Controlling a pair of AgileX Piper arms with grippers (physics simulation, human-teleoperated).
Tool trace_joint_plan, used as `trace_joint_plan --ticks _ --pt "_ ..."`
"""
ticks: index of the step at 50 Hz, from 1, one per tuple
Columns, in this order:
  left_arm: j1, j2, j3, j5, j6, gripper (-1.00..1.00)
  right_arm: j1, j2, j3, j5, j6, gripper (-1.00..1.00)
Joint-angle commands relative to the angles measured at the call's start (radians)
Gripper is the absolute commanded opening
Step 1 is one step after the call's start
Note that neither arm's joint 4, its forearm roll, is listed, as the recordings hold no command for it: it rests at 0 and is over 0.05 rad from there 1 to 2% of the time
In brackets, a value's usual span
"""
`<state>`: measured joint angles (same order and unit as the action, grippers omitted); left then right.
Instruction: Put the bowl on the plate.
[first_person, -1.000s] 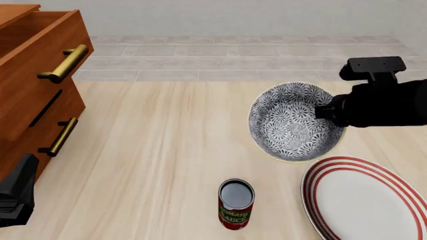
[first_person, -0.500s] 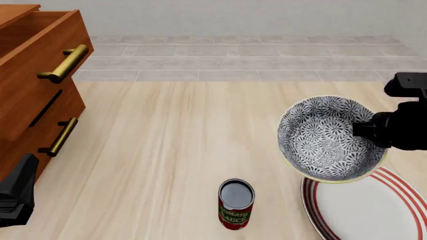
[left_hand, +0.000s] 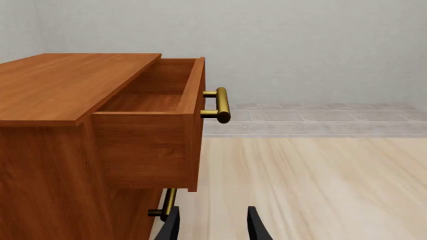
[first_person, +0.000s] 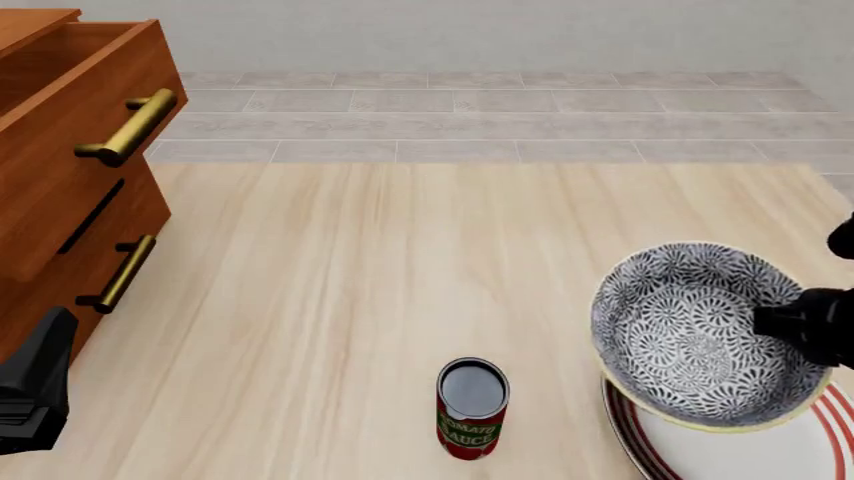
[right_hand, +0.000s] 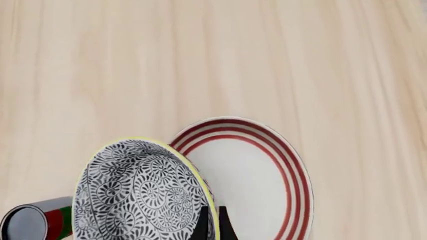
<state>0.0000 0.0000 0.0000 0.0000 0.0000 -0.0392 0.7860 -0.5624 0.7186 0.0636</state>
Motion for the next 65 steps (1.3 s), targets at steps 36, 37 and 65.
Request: trace_joint_plan --ticks 36,37,65 --pt "0.0 0.0 0.0 0.0 0.0 1.0 -0.197 -0.062 0.174 -0.055 -0.065 -1.0" --pt "0.0 0.0 0.0 0.0 0.0 1.0 -0.199 -0.06 0.177 -0.058 -0.065 -1.0" --pt "0.0 0.0 0.0 0.0 0.0 1.0 -0.21 -0.03 0.239 -0.12 -0.069 -1.0"
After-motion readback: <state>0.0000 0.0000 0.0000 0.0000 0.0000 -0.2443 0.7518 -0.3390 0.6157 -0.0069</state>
